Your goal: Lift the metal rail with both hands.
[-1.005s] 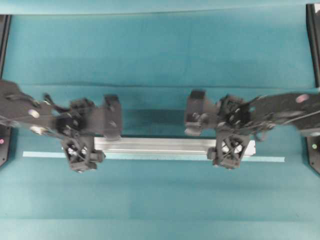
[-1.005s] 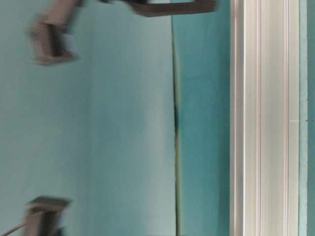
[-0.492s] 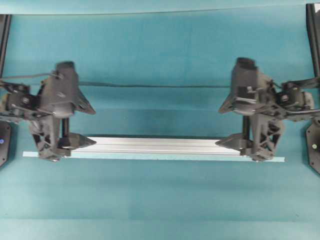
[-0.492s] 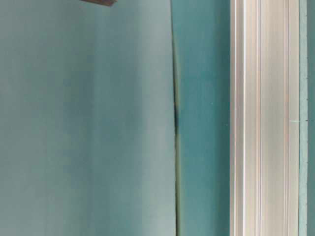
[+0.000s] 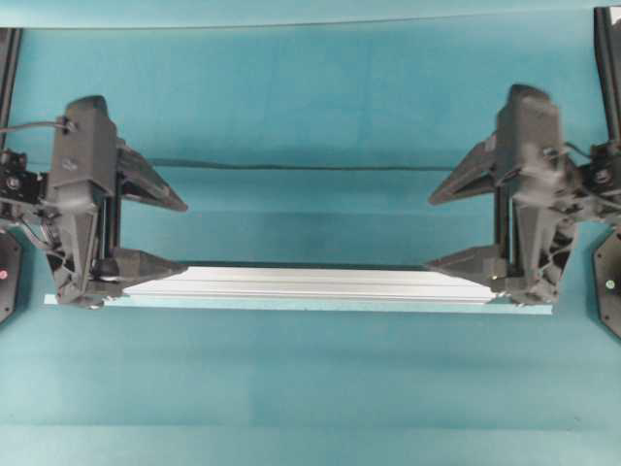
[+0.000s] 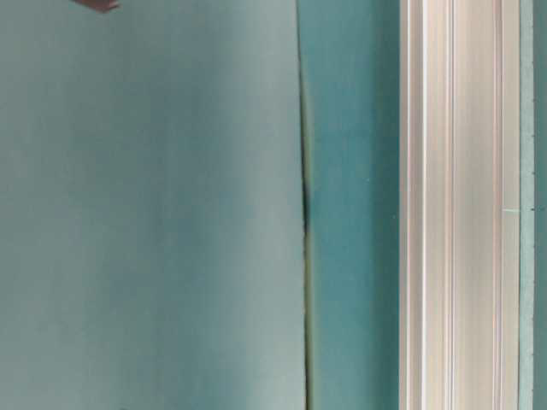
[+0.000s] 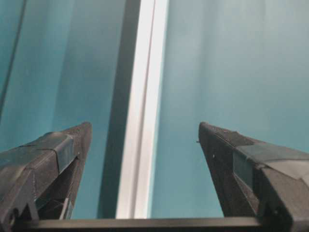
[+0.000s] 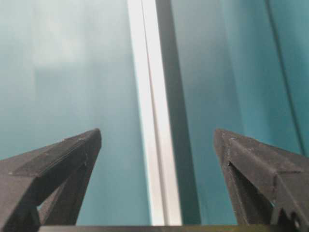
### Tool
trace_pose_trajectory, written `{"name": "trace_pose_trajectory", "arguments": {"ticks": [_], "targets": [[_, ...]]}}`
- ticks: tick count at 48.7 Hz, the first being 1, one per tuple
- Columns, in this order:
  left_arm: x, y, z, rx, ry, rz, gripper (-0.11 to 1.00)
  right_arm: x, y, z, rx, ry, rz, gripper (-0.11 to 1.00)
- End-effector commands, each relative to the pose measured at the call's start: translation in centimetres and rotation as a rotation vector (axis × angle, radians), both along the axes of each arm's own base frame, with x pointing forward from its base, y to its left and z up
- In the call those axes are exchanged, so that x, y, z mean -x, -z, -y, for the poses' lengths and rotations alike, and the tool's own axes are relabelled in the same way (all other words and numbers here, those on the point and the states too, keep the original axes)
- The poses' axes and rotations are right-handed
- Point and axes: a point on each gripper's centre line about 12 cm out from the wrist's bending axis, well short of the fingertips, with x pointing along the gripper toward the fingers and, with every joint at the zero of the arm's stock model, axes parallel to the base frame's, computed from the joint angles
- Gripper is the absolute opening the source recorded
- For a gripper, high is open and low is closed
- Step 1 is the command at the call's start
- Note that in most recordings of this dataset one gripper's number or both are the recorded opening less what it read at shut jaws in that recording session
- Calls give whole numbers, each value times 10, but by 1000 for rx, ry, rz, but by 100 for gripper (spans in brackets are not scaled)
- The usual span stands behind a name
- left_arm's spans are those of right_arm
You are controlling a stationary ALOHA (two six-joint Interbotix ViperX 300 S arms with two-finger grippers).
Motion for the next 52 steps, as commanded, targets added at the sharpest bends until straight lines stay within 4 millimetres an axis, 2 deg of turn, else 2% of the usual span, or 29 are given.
{"name": "trace_pose_trajectory", "arguments": {"ticks": [1,15,27,52], "targets": [[0,-15,1,0,3,87,93,0,-10,0,5,1,80,95],[7,-48,-1,0,1,331,93,14,-39,0,12,6,331,95],[11,-51,-1,0,0,354,93,27,-43,0,10,9,365,95],[12,-46,-1,6,-3,337,93,30,-38,0,9,9,359,95]]}}
